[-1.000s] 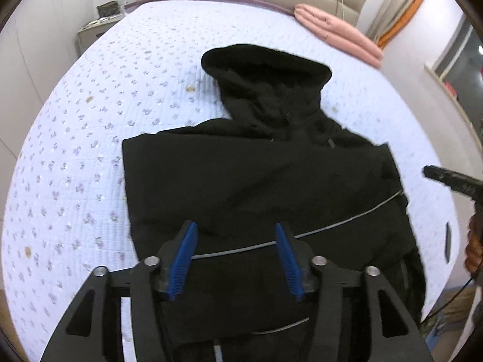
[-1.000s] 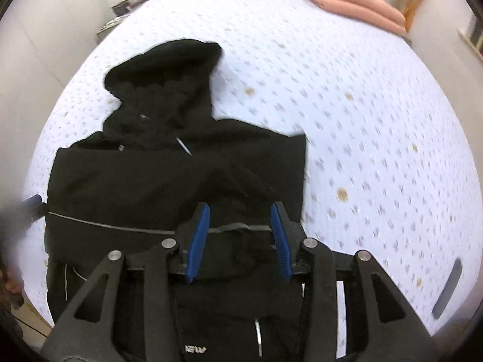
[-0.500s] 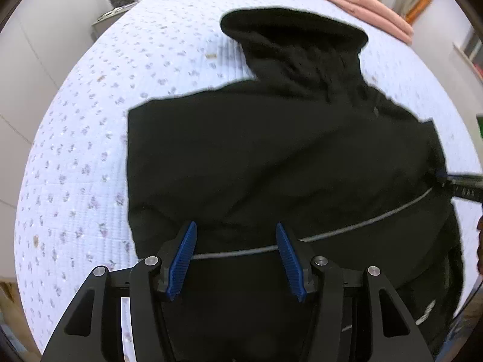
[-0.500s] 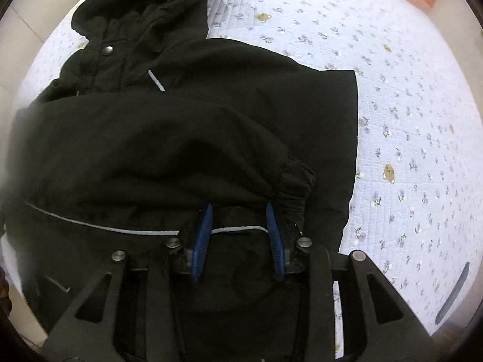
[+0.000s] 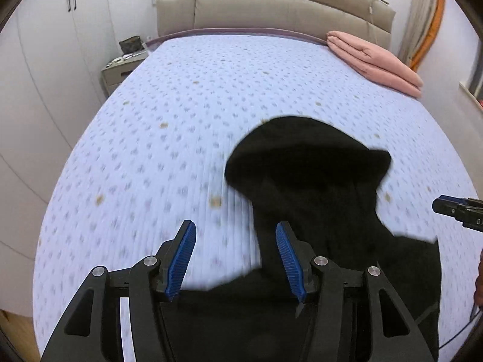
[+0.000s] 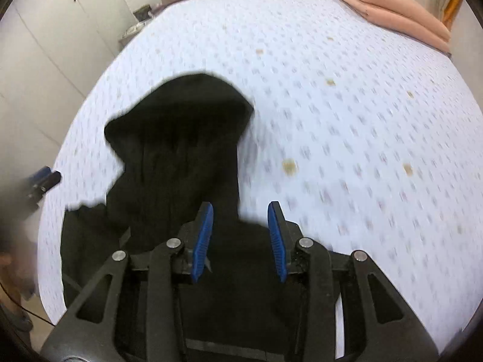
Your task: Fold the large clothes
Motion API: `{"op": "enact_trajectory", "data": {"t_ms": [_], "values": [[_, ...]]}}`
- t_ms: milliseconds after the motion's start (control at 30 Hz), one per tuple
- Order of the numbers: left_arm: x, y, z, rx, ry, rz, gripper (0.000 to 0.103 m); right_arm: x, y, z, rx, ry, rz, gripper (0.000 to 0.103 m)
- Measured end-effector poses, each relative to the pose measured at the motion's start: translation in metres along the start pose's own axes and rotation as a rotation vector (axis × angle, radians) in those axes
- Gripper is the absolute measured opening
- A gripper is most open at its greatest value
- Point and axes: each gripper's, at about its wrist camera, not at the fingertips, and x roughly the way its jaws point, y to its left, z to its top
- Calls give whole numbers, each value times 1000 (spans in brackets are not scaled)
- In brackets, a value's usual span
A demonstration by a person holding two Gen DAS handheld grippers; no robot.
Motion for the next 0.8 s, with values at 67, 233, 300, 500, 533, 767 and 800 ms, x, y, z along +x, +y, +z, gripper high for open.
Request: {"op": "enact_trajectory", "data": {"t_ms": [67,233,300,500,533,767,800], "values": [[24,2,16,-16,21,7,57,14,0,20,8,-8,16,36],[75,6,38,-52,93,-14,57,51,8,50,-4,0,-1,39],[94,9,41,-56,122,-13,57,65,11,53,-18,15,-17,40],[135,13,46,-96,159,-21,57,101,8,66,-28,53,-67,43],[140,14,48,-103,153,-23,57,105,9,68,-32,57,-74,42],[101,41,53,-242,-15,-220,8,62,-3,59,-9,-95,-10,2],[90,43,50,-250,-37,-256,8,58,-2,55,-18,-106,-4,2]]}}
